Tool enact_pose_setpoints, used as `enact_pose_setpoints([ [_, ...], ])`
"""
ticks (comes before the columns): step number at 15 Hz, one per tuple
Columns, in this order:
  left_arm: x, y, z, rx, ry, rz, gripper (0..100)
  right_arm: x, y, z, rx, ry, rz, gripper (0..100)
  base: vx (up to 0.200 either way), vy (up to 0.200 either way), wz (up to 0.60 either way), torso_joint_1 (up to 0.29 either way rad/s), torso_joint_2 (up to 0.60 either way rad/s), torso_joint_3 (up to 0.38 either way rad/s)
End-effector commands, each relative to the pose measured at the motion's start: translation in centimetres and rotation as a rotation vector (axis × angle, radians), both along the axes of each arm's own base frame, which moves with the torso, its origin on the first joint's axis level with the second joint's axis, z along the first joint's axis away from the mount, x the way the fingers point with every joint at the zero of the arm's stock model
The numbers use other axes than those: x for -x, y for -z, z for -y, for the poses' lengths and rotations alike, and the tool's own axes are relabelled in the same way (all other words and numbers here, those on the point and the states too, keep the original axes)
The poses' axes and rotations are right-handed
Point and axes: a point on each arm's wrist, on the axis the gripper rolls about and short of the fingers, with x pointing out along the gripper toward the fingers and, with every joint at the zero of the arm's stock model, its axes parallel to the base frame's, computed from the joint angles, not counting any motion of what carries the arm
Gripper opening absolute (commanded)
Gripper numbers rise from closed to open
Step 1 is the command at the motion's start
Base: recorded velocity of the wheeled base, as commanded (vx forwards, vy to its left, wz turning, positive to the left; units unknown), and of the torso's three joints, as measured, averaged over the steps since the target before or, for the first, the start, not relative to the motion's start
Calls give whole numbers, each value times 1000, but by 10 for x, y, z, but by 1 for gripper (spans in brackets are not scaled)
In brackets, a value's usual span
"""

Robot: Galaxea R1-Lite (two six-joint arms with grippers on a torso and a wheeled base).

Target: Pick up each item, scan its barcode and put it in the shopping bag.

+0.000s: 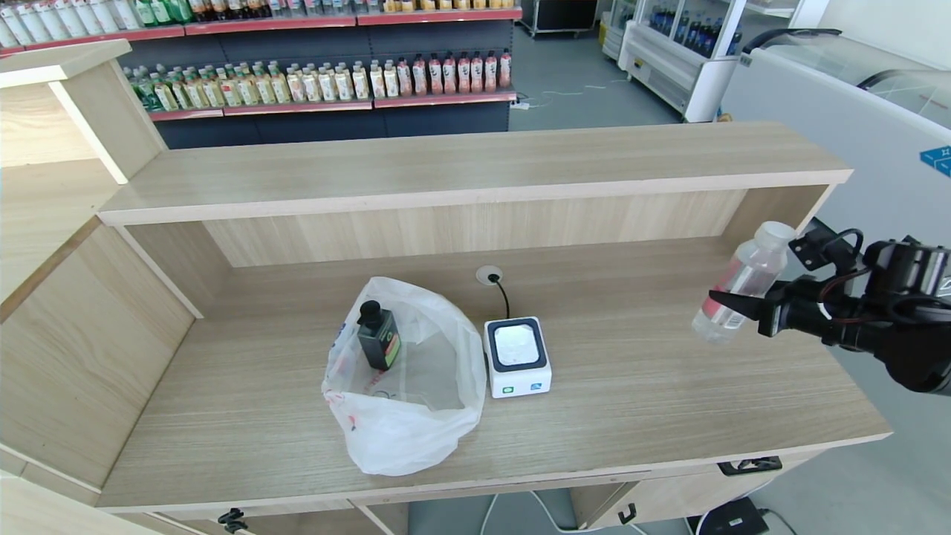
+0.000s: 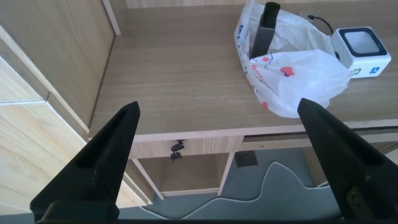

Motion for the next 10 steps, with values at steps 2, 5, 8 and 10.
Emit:
enact_pose_setpoints([
  [2,0,0,0,1,0,0,100,63,-88,-50,-58,-106,55,0,0,0,0,0,0,0],
  [5,0,0,0,1,1,0,100,102,-122,-82,-62,-212,75,0,0,0,0,0,0,0],
  [8,0,0,0,1,0,0,100,127,-145,-110,-86,-295,73,0,0,0,0,0,0,0],
  [10,0,0,0,-1,0,0,100,134,-160,-122,-117,-292,54,0,0,0,0,0,0,0],
])
